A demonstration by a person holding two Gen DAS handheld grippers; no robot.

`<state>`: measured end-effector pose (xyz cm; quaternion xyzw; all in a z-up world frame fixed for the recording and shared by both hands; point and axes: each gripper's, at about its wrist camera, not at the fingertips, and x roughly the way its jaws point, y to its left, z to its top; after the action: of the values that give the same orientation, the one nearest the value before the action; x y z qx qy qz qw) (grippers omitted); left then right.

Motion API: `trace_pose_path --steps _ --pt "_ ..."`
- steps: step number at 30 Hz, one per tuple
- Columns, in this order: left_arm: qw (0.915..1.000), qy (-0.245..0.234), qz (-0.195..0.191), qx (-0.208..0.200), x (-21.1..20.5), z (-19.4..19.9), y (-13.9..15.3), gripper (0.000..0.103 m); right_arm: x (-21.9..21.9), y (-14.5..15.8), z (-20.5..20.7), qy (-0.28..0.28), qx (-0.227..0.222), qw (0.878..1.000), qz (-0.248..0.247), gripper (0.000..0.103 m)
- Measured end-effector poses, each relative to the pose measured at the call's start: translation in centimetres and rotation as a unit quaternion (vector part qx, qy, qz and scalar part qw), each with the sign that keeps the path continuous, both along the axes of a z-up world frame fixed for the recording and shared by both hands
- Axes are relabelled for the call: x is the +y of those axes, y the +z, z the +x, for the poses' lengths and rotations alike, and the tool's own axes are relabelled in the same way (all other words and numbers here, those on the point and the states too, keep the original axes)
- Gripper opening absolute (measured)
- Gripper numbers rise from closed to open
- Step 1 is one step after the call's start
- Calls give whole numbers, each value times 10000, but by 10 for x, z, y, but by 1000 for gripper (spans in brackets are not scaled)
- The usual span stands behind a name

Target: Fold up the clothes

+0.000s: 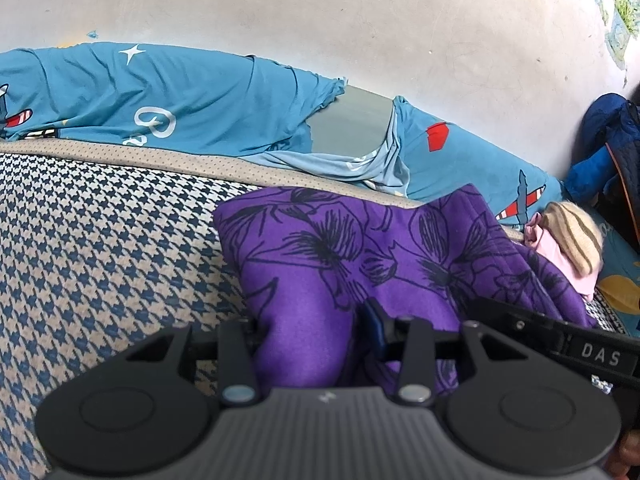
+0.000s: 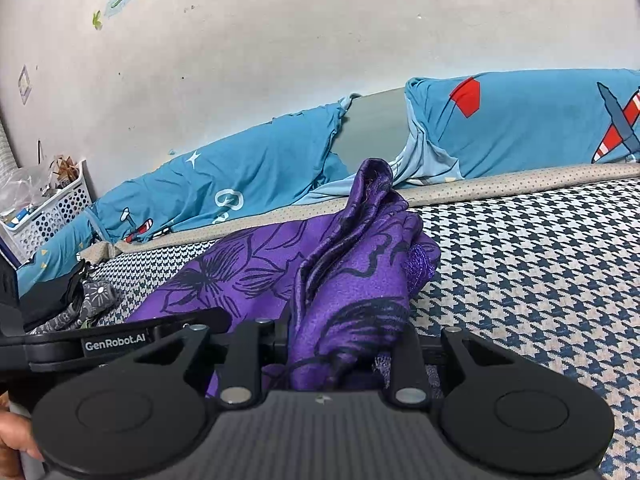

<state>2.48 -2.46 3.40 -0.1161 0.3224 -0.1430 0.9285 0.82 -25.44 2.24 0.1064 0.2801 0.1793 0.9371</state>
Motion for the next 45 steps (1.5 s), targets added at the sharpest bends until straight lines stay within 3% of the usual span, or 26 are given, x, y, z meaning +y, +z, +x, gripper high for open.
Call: trace_pose_path --steps 45 --pt "9993 -280 231 -106 -40 -7 -16 37 -36 -5 -18 -239 35 9997 -23 27"
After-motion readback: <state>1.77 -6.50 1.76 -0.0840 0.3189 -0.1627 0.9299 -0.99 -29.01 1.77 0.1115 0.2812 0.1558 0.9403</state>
